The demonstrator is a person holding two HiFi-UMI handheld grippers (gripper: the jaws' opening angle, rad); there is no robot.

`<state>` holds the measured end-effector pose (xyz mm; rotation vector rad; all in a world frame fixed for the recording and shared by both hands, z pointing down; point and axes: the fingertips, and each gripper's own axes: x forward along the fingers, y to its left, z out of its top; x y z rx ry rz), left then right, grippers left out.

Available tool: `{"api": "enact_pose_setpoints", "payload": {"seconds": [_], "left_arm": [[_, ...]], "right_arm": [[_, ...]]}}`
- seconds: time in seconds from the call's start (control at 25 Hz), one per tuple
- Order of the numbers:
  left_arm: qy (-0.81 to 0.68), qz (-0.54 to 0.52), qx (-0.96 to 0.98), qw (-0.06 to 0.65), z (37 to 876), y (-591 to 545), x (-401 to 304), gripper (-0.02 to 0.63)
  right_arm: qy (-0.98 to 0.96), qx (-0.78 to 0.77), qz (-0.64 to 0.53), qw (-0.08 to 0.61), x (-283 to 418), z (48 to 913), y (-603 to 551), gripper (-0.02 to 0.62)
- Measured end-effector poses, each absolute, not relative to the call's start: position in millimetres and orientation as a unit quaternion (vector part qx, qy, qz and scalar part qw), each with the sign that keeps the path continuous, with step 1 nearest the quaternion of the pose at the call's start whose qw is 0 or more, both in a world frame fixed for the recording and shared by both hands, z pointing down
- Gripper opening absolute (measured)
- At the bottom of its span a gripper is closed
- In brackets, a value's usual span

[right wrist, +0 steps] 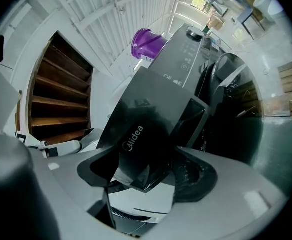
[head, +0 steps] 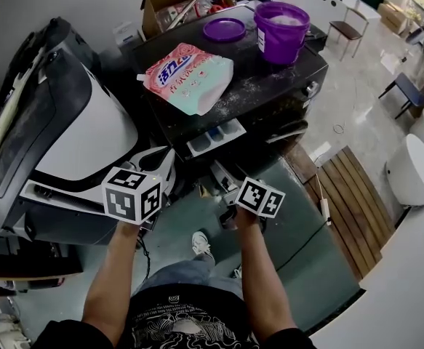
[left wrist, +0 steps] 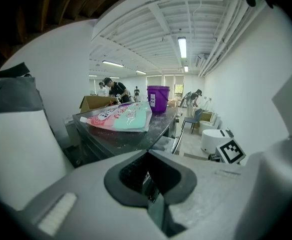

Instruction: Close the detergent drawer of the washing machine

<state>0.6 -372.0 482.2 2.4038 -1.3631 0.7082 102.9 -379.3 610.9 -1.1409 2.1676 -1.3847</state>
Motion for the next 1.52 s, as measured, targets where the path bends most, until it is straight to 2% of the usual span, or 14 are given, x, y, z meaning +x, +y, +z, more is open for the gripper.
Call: {"api": "enact_pose_setpoints", "payload": {"seconds": [0.96, 1.28, 1.52], "left_arm": [[-0.450, 0.262, 0.843, 0.136, 491, -410, -17, 0.000], [-0.457, 0.253, 0.842, 0.139, 485, -407, -15, 0.000], [-0.473, 0.232, 0.838, 0.143, 474, -397, -11, 0.000]], "right_arm": [[0.752, -0.411, -0.483, 0.179, 81, 611, -422, 0.333], [0.752, -0.424, -0.478, 0.162, 87, 608, -420, 0.316], [0.769, -0.433, -0.453, 0.124, 104, 592, -412, 0.306]]}}
